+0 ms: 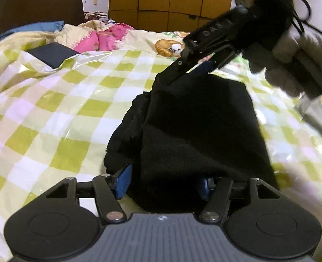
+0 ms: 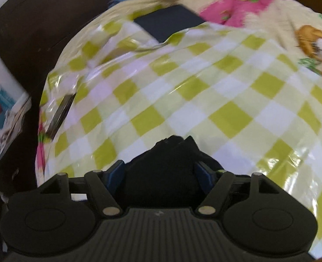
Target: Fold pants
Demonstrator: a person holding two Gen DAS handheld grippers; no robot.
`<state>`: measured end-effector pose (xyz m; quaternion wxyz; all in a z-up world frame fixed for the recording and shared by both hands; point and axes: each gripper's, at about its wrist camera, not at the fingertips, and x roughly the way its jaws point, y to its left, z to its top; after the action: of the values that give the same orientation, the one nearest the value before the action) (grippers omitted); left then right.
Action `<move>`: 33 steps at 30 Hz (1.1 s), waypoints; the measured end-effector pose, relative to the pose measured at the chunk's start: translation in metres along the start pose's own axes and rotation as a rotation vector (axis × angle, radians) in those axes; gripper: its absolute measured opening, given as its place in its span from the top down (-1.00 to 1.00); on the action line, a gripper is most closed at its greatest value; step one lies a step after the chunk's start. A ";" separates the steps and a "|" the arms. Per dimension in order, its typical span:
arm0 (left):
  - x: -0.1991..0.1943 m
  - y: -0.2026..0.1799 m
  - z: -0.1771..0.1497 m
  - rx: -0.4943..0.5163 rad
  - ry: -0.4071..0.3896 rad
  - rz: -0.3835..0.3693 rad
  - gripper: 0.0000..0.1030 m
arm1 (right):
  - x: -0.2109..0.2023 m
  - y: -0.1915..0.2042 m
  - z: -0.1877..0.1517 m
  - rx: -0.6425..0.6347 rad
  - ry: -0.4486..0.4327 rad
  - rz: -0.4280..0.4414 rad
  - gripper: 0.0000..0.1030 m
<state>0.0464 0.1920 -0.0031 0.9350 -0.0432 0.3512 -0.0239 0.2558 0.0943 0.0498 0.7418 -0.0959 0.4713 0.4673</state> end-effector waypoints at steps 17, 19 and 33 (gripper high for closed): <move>-0.005 0.000 0.006 -0.055 0.014 0.004 0.30 | -0.012 0.005 -0.005 -0.049 -0.041 0.038 0.83; -0.002 0.002 0.005 -0.069 0.019 -0.003 0.30 | -0.012 0.010 -0.006 -0.127 -0.029 -0.002 0.74; 0.004 -0.001 0.006 -0.037 0.029 -0.013 0.19 | 0.016 -0.038 0.000 0.026 0.028 0.111 0.42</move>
<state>0.0536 0.1907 -0.0012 0.9286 -0.0622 0.3649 -0.0242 0.2874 0.0835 0.0266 0.7090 -0.0667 0.4924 0.5004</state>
